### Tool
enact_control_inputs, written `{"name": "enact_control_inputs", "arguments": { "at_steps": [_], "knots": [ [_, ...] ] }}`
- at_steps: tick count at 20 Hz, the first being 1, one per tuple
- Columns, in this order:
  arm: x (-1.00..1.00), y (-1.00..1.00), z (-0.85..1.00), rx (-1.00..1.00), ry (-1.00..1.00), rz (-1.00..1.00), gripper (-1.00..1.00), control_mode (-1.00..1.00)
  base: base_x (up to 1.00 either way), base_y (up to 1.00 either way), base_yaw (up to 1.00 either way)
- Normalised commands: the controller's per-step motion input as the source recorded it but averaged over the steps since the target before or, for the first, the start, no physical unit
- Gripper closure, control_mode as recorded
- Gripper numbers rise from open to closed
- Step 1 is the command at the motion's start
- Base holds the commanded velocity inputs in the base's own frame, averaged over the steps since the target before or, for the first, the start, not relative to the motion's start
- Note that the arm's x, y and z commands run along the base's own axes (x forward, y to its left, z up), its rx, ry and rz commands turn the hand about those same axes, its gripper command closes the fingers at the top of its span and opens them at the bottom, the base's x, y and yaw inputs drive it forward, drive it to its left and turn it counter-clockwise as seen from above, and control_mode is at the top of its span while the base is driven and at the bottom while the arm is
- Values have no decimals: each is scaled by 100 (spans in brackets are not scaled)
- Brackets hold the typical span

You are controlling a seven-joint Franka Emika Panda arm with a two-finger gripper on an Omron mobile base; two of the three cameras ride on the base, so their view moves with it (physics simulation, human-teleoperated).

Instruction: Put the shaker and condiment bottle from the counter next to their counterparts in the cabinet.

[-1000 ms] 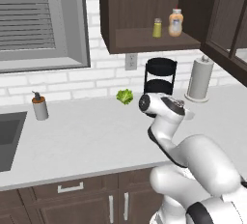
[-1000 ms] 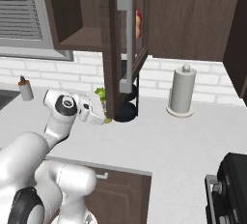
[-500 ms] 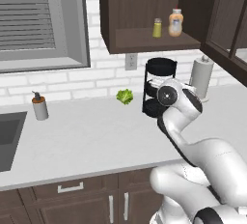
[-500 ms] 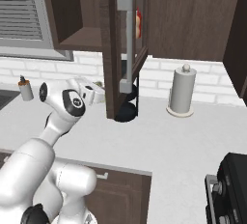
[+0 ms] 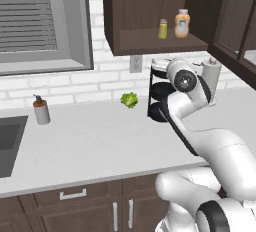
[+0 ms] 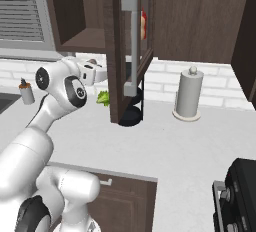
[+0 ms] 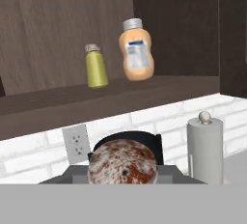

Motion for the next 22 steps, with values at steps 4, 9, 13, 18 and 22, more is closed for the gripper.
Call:
{"name": "enact_control_inputs", "arguments": {
  "at_steps": [4,9,13,18,22],
  "knots": [
    [21,26,74,0,-2,0,100,-100,0,0,0],
    [3,5,7,-1,0,0,100,-100,0,0,0],
    [43,-18,16,2,0,13,100,-100,0,0,0],
    [19,-20,54,5,-10,25,100,-100,0,0,0],
    [0,0,14,0,-3,9,100,-100,0,0,0]
  ]
}}
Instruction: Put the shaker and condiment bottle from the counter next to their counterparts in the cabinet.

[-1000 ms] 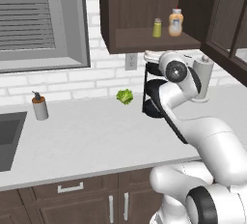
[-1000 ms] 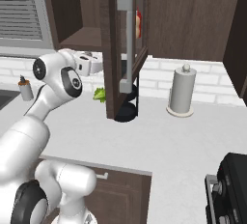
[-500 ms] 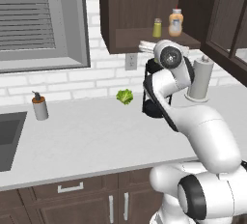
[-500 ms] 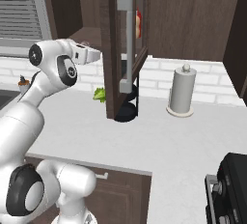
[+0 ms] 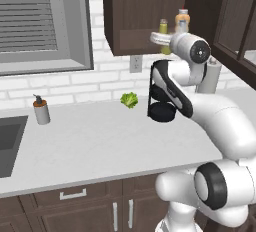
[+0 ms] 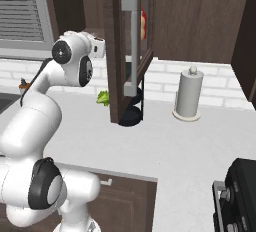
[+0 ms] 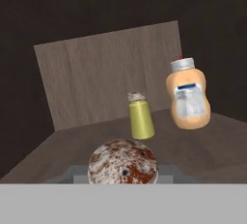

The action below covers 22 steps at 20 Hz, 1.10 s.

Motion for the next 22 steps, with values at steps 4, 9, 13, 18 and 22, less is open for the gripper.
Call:
{"name": "enact_control_inputs", "arguments": {
  "at_steps": [4,9,13,18,22],
  "knots": [
    [8,0,21,0,0,0,100,-100,0,0,0],
    [12,13,40,-6,0,1,100,-100,0,0,0],
    [0,3,8,-5,1,0,100,-100,0,0,0],
    [36,0,0,0,2,0,100,-100,0,0,0],
    [52,0,-3,0,2,0,100,-100,0,0,0]
  ]
}}
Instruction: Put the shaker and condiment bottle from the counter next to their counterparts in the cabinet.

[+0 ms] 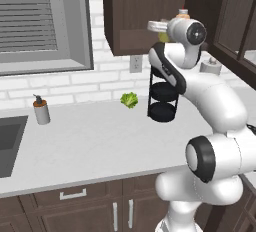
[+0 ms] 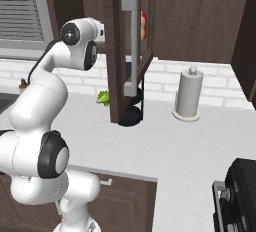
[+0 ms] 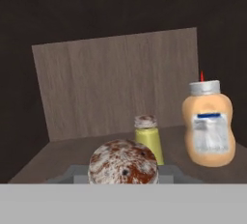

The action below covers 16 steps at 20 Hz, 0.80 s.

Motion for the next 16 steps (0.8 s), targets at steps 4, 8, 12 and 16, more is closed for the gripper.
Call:
{"name": "enact_control_inputs", "arguments": {
  "at_steps": [4,8,12,16],
  "knots": [
    [46,0,1,0,0,0,100,-100,0,0,0],
    [12,-2,-1,0,0,0,100,-100,0,0,0],
    [0,-3,-2,0,0,0,100,-100,0,0,0],
    [2,0,0,0,0,0,100,-100,0,0,0]
  ]
}}
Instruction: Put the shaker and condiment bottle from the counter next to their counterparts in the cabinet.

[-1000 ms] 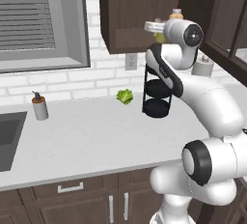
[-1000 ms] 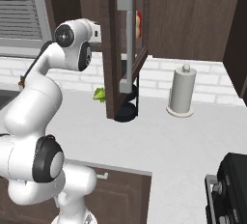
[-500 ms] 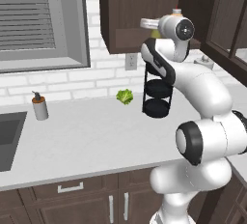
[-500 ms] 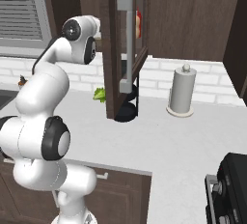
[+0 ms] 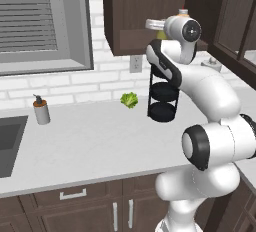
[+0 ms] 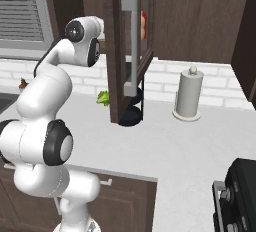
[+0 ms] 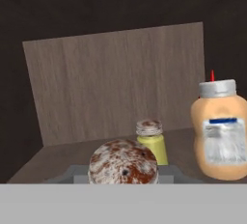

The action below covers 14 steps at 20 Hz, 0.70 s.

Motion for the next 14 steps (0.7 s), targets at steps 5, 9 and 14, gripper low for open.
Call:
{"name": "enact_control_inputs", "arguments": {
  "at_steps": [5,9,14],
  "knots": [
    [5,0,-5,0,0,0,100,-100,0,0,0],
    [1,0,-14,0,0,0,-100,-100,0,0,0],
    [4,0,-12,0,0,0,-100,-100,0,0,0]
  ]
}}
